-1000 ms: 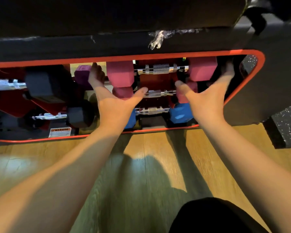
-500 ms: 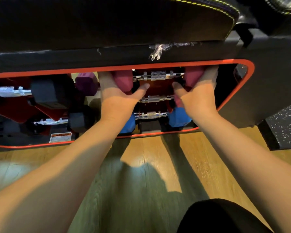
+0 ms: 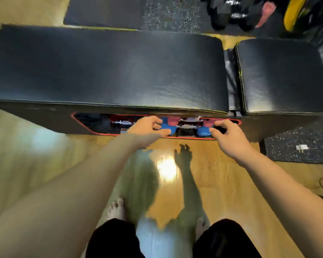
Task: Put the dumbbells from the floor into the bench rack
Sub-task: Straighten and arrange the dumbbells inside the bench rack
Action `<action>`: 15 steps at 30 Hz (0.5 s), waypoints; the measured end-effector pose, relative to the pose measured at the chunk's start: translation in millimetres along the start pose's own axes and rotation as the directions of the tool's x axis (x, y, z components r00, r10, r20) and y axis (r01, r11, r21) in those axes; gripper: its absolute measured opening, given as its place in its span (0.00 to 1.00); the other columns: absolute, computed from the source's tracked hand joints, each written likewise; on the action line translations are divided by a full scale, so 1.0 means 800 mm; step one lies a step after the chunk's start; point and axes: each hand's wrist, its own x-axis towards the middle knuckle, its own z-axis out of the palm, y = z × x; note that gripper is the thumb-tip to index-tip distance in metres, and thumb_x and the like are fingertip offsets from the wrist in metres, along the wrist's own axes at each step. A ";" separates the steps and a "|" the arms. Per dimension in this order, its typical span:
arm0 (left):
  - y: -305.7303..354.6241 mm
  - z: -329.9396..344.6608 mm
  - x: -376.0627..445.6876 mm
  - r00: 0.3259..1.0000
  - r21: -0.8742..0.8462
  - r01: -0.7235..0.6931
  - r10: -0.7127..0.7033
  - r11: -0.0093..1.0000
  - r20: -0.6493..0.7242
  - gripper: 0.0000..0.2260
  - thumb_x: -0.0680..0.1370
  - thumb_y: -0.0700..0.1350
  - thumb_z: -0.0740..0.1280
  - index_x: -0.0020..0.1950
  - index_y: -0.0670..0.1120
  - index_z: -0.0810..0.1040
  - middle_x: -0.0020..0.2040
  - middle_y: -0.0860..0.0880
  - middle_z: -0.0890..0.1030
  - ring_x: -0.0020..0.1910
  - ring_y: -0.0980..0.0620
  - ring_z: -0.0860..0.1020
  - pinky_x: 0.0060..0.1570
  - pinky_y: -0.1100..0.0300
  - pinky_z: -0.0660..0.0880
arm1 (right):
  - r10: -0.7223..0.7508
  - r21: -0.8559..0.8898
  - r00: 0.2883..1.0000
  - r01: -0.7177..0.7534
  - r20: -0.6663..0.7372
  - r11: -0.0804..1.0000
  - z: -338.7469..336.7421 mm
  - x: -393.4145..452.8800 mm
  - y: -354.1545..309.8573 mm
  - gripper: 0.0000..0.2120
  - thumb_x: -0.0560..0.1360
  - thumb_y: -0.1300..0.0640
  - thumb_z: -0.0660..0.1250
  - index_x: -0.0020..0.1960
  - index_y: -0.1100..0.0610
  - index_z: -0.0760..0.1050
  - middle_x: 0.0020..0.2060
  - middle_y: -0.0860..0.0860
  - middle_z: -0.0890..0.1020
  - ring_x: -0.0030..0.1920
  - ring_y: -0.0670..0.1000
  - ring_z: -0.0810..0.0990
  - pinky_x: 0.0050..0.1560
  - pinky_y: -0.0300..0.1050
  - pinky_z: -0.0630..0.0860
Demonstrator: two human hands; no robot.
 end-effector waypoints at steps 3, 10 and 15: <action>0.067 -0.081 -0.119 0.992 -0.071 -0.050 0.041 0.996 -0.122 0.26 0.68 0.63 0.71 0.61 0.51 0.77 0.52 0.54 0.81 0.48 0.53 0.82 0.52 0.50 0.80 | -0.163 -0.046 0.982 0.168 0.097 0.985 -0.058 -0.096 -0.099 0.15 0.77 0.53 0.66 0.62 0.57 0.76 0.61 0.55 0.76 0.63 0.55 0.74 0.63 0.46 0.68; 0.116 -0.212 -0.384 0.933 -0.218 -0.064 -0.019 0.974 -0.361 0.16 0.76 0.45 0.72 0.61 0.41 0.75 0.47 0.46 0.80 0.36 0.64 0.76 0.41 0.75 0.72 | -0.362 -0.001 0.872 0.384 0.329 0.923 -0.105 -0.281 -0.282 0.11 0.77 0.55 0.67 0.57 0.58 0.78 0.56 0.55 0.77 0.60 0.52 0.75 0.62 0.42 0.68; 0.053 -0.286 -0.472 0.889 -0.292 -0.068 -0.074 0.954 -0.451 0.12 0.75 0.45 0.73 0.56 0.43 0.77 0.48 0.46 0.81 0.46 0.53 0.78 0.48 0.70 0.74 | -0.441 -0.025 0.770 0.508 0.462 0.861 -0.054 -0.337 -0.374 0.10 0.78 0.53 0.65 0.58 0.55 0.77 0.54 0.53 0.75 0.53 0.47 0.72 0.51 0.35 0.62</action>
